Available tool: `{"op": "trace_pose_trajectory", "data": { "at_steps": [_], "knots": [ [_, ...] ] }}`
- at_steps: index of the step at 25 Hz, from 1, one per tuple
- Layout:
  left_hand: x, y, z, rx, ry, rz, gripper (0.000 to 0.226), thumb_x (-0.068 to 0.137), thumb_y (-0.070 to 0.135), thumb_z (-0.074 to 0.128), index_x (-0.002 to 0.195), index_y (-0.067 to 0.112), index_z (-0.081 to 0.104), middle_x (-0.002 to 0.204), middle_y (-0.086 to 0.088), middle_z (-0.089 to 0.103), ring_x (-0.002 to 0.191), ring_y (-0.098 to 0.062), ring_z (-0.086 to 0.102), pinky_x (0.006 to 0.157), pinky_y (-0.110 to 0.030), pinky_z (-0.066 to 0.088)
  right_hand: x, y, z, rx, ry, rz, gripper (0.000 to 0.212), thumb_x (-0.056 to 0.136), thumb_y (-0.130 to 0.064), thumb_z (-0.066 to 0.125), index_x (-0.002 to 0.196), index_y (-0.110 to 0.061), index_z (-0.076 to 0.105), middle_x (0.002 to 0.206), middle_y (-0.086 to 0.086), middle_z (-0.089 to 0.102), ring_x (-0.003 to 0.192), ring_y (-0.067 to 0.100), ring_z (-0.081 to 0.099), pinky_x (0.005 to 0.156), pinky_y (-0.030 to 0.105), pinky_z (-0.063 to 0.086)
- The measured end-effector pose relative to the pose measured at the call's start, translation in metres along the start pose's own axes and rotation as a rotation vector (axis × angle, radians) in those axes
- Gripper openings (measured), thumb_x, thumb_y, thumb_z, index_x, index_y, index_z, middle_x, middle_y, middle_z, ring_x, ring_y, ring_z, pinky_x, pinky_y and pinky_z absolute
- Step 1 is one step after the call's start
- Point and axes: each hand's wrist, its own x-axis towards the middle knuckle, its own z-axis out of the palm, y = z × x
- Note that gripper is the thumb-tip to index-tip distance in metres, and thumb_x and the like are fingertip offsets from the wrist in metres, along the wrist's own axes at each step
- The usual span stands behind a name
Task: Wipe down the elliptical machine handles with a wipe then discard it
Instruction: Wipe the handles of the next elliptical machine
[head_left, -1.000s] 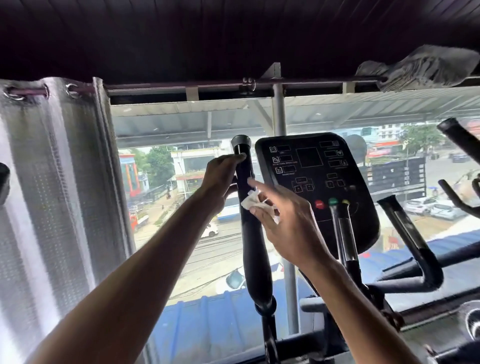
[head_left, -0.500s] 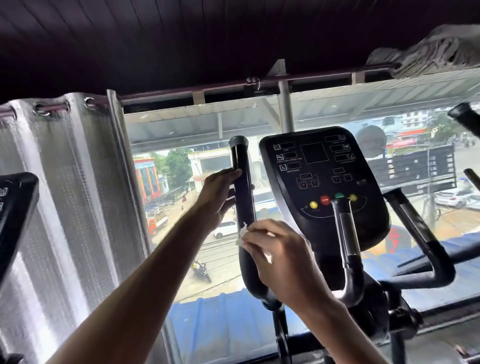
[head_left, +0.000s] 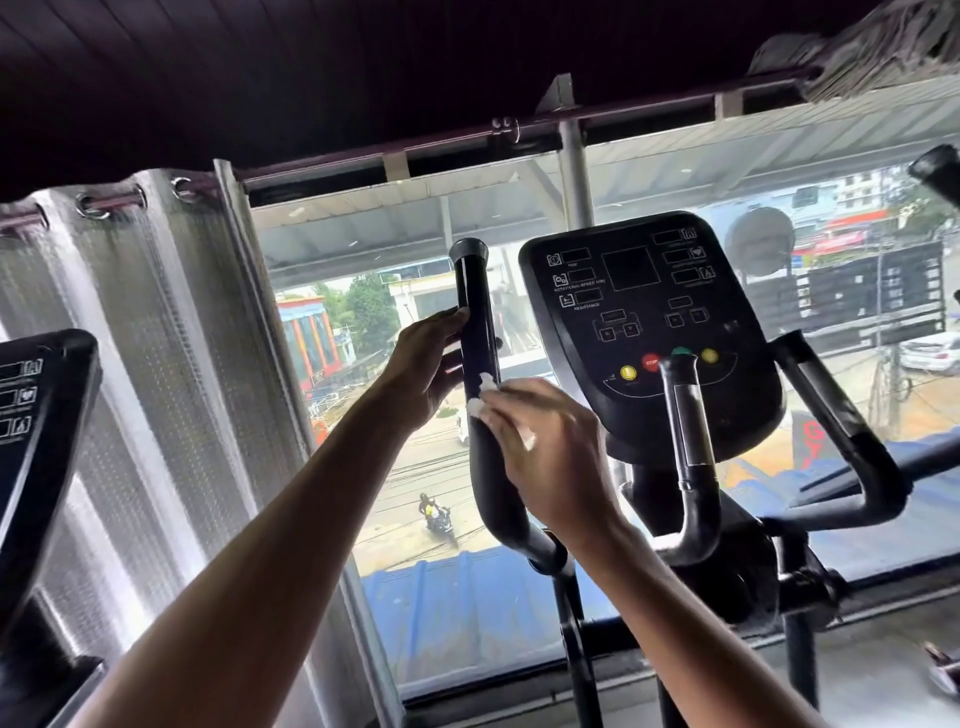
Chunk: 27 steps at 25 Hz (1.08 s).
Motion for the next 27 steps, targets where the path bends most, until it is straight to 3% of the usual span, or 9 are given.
{"op": "trace_pose_trajectory", "data": {
  "at_steps": [3, 7, 9, 11, 16, 21, 24, 27],
  "knots": [
    [0.0, -0.002, -0.001, -0.003, -0.01, 0.008, 0.024, 0.106, 0.021, 0.052, 0.118, 0.006, 0.067, 0.111, -0.018, 0.072, 0.102, -0.034, 0.073, 0.091, -0.043, 0.059, -0.013, -0.005, -0.001, -0.146, -0.098, -0.186, 0.015, 0.09, -0.007, 0.071, 0.101, -0.012, 0.079, 0.105, 0.0, 0.071, 0.095, 0.019, 0.064, 0.074, 0.034, 0.056],
    [0.0, -0.005, -0.002, -0.038, -0.014, 0.021, 0.027, 0.106, 0.022, 0.054, 0.122, 0.003, 0.065, 0.108, -0.018, 0.071, 0.103, -0.037, 0.072, 0.088, -0.041, 0.06, -0.015, -0.007, -0.004, -0.198, -0.083, -0.18, 0.014, 0.092, -0.009, 0.067, 0.101, -0.01, 0.077, 0.101, 0.003, 0.07, 0.09, 0.023, 0.063, 0.068, 0.038, 0.056],
    [-0.001, -0.008, -0.002, -0.048, -0.007, 0.025, 0.025, 0.105, 0.022, 0.056, 0.118, 0.004, 0.067, 0.105, -0.016, 0.071, 0.103, -0.037, 0.071, 0.093, -0.044, 0.058, -0.019, -0.012, -0.008, -0.232, -0.162, -0.24, 0.014, 0.092, -0.01, 0.065, 0.1, -0.01, 0.076, 0.1, 0.002, 0.069, 0.089, 0.023, 0.063, 0.066, 0.038, 0.056],
    [-0.002, -0.012, -0.003, -0.068, 0.001, 0.012, 0.021, 0.104, 0.021, 0.058, 0.112, 0.005, 0.069, 0.104, -0.016, 0.07, 0.104, -0.038, 0.068, 0.099, -0.047, 0.054, -0.022, -0.018, -0.013, -0.241, -0.154, -0.185, 0.017, 0.094, -0.015, 0.061, 0.101, -0.01, 0.076, 0.1, 0.002, 0.07, 0.089, 0.022, 0.063, 0.067, 0.038, 0.056],
    [-0.026, -0.011, -0.007, -0.07, -0.046, -0.001, 0.026, 0.101, 0.018, 0.061, 0.125, 0.009, 0.066, 0.103, -0.005, 0.07, 0.088, -0.023, 0.064, 0.083, -0.032, 0.053, -0.04, -0.036, -0.018, -0.342, -0.257, -0.192, 0.013, 0.096, -0.019, 0.068, 0.102, -0.011, 0.077, 0.097, 0.002, 0.071, 0.085, 0.019, 0.065, 0.069, 0.039, 0.058],
    [-0.057, -0.016, -0.031, -0.027, -0.077, 0.034, 0.039, 0.097, 0.008, 0.064, 0.136, 0.014, 0.057, 0.128, -0.009, 0.066, 0.105, -0.026, 0.065, 0.092, -0.037, 0.057, -0.036, -0.062, -0.029, -0.045, -0.197, 0.421, 0.022, 0.083, -0.024, 0.08, 0.104, -0.028, 0.076, 0.097, -0.021, 0.072, 0.09, -0.003, 0.07, 0.08, 0.023, 0.056],
    [-0.076, -0.021, -0.049, 0.124, -0.065, 0.146, 0.025, 0.093, 0.008, 0.068, 0.117, 0.014, 0.071, 0.109, -0.004, 0.071, 0.099, -0.02, 0.066, 0.088, -0.039, 0.057, -0.021, -0.063, -0.022, 0.006, -0.183, 0.496, 0.018, 0.083, -0.027, 0.081, 0.101, -0.029, 0.078, 0.104, -0.013, 0.073, 0.096, 0.006, 0.07, 0.085, 0.028, 0.055],
    [-0.094, -0.023, -0.059, 0.22, -0.26, 0.214, 0.016, 0.093, 0.014, 0.07, 0.108, 0.014, 0.077, 0.101, 0.0, 0.076, 0.092, -0.016, 0.068, 0.079, -0.036, 0.056, -0.011, -0.071, -0.017, 0.094, -0.12, 0.567, 0.018, 0.086, -0.019, 0.078, 0.104, -0.018, 0.078, 0.097, -0.006, 0.077, 0.087, 0.001, 0.07, 0.079, 0.019, 0.052]
  ]
}}
